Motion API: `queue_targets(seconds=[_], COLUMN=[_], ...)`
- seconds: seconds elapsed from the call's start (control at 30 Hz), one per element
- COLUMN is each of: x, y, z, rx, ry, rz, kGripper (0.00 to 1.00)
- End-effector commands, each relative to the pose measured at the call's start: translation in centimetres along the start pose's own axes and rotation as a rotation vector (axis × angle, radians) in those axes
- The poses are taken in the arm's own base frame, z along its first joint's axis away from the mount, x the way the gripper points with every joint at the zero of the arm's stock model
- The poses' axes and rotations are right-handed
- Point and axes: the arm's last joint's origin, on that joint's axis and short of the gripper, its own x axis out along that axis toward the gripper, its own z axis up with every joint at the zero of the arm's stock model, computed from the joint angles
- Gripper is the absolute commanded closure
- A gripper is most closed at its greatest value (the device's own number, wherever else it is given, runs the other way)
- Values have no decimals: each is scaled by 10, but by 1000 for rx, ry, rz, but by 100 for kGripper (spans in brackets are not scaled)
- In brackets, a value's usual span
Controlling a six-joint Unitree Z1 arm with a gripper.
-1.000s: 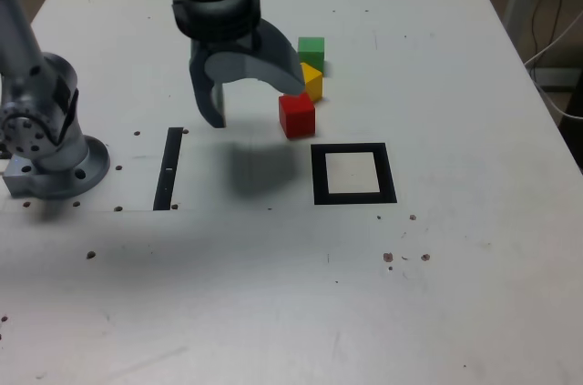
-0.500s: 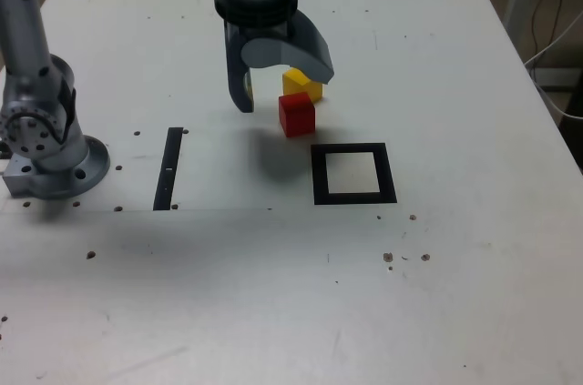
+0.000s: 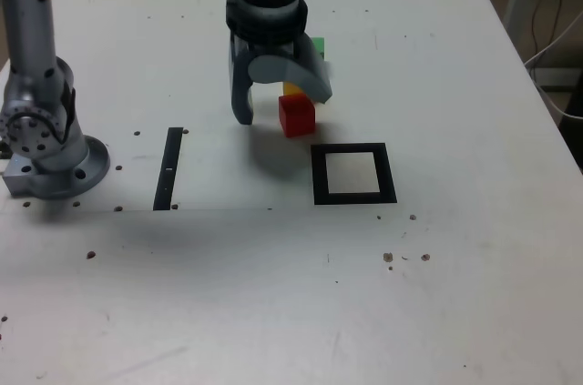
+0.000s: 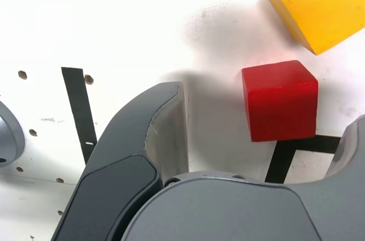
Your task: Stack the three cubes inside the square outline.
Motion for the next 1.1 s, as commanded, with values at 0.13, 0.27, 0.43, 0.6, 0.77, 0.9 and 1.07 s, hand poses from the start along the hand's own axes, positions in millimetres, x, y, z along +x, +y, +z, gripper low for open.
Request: queue_targets(seconds=[0.13,0.27,0.43,0.6,0.77,0.9,1.07], x=[10,16,19,19,23,26,30], y=[2,2,4,5,7,8,10], z=[10,16,22,25,29,32,35], rx=[1,12,54,70,83,92,92], ry=[19,18,27,28,42,36,21], rz=[-3,-7,-25,-32,-41,-59,-72], kGripper=[6,8,10,11,14,16,17])
